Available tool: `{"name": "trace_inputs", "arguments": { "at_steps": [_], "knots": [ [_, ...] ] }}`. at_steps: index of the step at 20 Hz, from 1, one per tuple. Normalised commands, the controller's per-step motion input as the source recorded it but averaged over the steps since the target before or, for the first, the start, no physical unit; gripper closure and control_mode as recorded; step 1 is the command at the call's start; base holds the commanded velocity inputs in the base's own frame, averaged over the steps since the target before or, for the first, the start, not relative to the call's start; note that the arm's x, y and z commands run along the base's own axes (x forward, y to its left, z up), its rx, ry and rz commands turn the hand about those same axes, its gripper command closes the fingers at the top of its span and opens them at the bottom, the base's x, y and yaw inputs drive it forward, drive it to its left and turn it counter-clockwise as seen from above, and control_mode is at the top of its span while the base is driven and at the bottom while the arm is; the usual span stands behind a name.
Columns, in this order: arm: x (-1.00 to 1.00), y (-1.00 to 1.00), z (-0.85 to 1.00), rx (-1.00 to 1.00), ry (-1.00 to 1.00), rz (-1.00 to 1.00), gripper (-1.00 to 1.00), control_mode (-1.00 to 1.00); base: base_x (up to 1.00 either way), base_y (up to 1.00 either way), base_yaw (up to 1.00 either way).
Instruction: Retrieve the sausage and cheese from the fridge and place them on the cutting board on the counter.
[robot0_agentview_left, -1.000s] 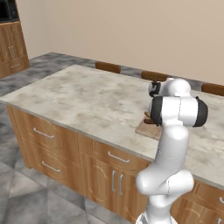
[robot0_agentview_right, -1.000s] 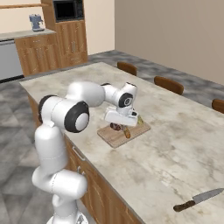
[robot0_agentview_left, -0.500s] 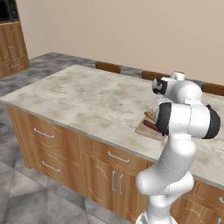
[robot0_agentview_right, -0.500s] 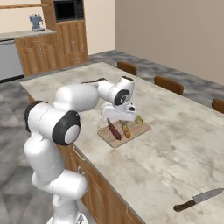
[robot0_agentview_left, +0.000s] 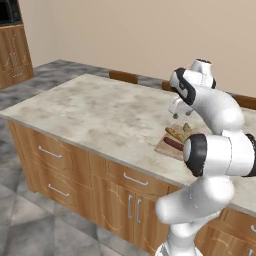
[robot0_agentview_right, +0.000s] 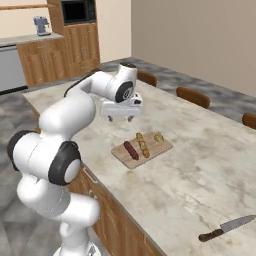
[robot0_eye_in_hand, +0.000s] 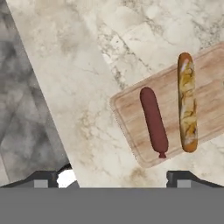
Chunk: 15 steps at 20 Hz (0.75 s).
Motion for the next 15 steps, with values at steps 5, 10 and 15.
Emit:
{"name": "trace_inputs", "arguments": {
  "at_steps": [5, 10, 15],
  "knots": [
    [-0.14, 0.99, 0.69, 0.0, -0.23, 0.21, -1.0, -1.0, 0.0, 0.0, 0.0],
    [-0.59, 0.76, 0.91, 0.0, -0.13, 0.12, -1.0, -1.0, 0.0, 0.0, 0.0],
    [-0.74, 0.58, 0.52, 0.0, -0.25, 0.09, -1.0, -1.0, 0.0, 0.0, 0.0]
  ]
}}
